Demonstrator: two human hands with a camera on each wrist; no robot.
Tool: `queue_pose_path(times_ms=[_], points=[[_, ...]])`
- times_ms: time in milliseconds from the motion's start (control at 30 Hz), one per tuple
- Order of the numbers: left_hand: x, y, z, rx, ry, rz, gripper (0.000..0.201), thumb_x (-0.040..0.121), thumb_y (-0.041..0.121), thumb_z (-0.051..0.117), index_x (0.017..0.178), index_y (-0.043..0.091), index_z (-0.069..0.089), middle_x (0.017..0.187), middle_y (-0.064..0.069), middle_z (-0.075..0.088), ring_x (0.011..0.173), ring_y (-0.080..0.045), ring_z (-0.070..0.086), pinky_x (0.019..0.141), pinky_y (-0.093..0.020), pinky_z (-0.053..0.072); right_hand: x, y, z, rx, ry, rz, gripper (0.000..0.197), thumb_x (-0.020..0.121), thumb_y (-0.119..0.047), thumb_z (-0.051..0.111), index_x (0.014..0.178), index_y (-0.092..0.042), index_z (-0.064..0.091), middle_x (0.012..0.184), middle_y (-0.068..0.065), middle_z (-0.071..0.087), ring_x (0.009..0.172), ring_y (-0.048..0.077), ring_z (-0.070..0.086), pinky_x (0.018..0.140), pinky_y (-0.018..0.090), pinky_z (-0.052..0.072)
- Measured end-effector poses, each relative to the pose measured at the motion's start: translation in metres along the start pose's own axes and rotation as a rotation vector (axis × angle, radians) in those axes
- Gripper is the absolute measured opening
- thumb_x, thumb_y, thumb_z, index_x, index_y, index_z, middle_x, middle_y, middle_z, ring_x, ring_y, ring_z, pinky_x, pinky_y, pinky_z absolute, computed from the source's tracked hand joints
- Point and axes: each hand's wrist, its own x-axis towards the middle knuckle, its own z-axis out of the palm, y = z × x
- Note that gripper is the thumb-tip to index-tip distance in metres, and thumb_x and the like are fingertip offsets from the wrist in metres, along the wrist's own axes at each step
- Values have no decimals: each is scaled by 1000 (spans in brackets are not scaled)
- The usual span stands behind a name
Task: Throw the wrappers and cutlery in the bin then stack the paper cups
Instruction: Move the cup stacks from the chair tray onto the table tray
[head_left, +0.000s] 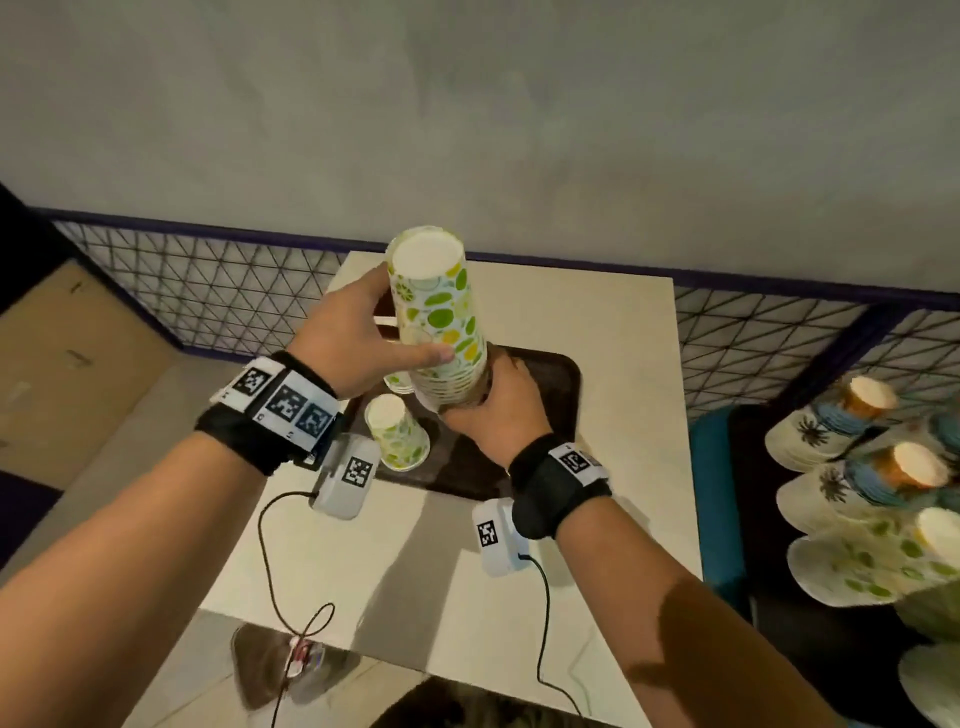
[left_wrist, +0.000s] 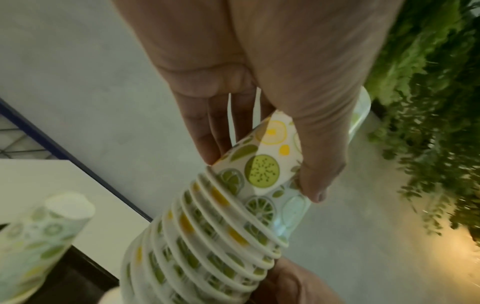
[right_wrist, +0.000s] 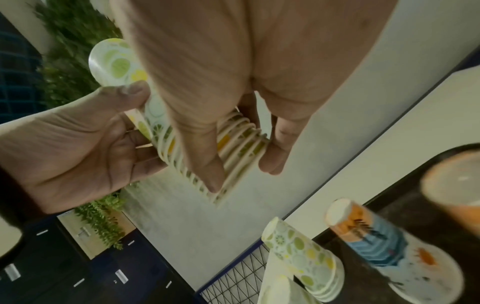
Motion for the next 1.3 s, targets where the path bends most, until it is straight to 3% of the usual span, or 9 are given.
queue_pose_path(times_ms=[67,300,500,633,800,933,1133,1200,1300], points=[[24,-24,-16,4,16,-13,81,66,50,90,134,28,53,123,13,65,112,-7,61,97,-35,51,34,-15,22,-15,-7,11,72,70,-28,87,131,-16,53,124,9,59,122,27,51,101,33,45],[104,-105,-37,-88,-11,-67,77,66,42,92,133,31,54,123,14,66,115,-10,63,100,-43,55,136,-33,83,-86,-41,97,69,73,-29,85,130,-15,49,126,10,53,118,27,52,88,24,36],[146,-155,-22,-136,-62,-89,74,73,34,89,136,24,52,119,16,61,110,-6,60,88,-26,47,186,-22,121,-156,-59,161,72,74,-33,83,133,-12,48,124,12,58,120,30,52,97,36,45],[162,-180,-5,-137,-88,-82,79,71,36,90,139,25,52,122,16,62,109,-3,58,76,-12,41,199,-13,137,-148,-56,215,75,69,-33,87,132,-14,50,122,9,57,114,28,58,93,35,49],[170,-203,19,-106,-105,-89,83,68,35,92,140,25,52,130,6,63,114,-10,60,90,-27,48,203,0,147,-119,-116,267,72,70,-28,85,130,-13,48,125,10,62,116,30,61,96,40,52],[169,-222,42,10,-132,-149,85,65,33,93,138,21,54,123,-11,57,114,-26,62,98,-37,51,202,4,150,-117,-196,270,60,84,-18,73,137,-12,44,133,10,62,122,31,59,95,32,47],[161,-236,60,17,-83,-207,86,67,28,93,141,15,52,133,-12,63,120,-30,63,100,-40,51,200,-3,145,-167,-254,233,49,92,-17,59,140,-13,47,140,12,57,128,33,54,108,41,45],[159,-233,60,7,-69,-208,91,68,25,93,146,16,47,138,-10,62,126,-30,60,104,-39,48,197,-6,139,-180,-255,228,52,95,-13,55,145,-10,43,145,13,52,133,33,51,110,39,42],[150,-223,51,-21,-57,-242,119,63,29,95,159,21,25,150,-12,51,137,-30,50,112,-44,43,186,-11,125,-156,-217,240,62,96,-9,52,155,-10,31,154,13,44,139,30,47,113,38,40]])
